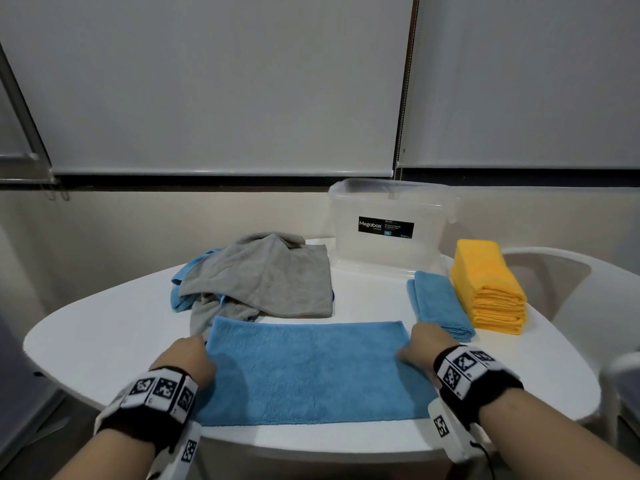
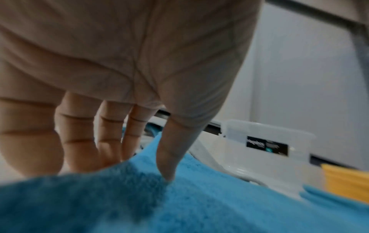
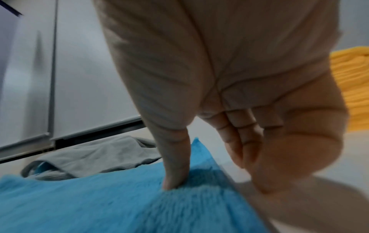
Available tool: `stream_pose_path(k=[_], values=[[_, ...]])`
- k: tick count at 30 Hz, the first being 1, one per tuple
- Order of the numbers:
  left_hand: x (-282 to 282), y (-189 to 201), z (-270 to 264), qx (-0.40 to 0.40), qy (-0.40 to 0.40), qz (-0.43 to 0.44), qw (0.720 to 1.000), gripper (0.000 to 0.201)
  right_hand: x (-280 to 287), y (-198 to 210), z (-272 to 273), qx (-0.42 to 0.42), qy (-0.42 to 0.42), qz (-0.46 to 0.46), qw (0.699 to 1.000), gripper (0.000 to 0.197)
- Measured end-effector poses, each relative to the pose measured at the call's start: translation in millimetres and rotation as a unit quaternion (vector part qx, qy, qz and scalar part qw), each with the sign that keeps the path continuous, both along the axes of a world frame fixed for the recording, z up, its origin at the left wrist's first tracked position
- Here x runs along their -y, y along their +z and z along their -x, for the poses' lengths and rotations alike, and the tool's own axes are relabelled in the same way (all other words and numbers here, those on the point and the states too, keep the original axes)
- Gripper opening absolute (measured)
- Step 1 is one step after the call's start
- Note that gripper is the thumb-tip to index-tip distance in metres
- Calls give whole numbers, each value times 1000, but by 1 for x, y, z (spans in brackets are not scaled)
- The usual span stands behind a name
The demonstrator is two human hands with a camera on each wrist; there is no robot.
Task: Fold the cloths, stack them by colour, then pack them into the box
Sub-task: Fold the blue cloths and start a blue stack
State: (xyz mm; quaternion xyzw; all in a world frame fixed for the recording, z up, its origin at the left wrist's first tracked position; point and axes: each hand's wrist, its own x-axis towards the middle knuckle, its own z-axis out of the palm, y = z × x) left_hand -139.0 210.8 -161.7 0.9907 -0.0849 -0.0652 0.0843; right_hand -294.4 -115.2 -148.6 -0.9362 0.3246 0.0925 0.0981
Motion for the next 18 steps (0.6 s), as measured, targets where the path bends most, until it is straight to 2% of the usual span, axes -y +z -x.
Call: stream_pose_path(k=[2, 5, 10, 12, 15, 18], values=[[0, -1, -6, -43, 35, 1, 998, 13, 2, -1, -2, -45, -15, -6, 999, 45], [1, -4, -11, -92, 42, 20, 995, 19, 6, -2, -5, -61, -26, -31, 997, 49], [5, 1, -10, -121, -1, -16, 992, 29, -1, 1, -10, -77, -14, -38, 996, 39], [3, 1, -11, -131, 0, 4, 991, 30, -1, 0, -12, -81, -8, -37, 996, 36], [-5, 3, -17, -137, 6, 38, 990, 21, -3, 1, -12, -75, 5, -32, 997, 30], [-15, 0, -24, -128, 6, 80, 989, 17, 2, 3, -11, -58, 10, -56, 997, 14]])
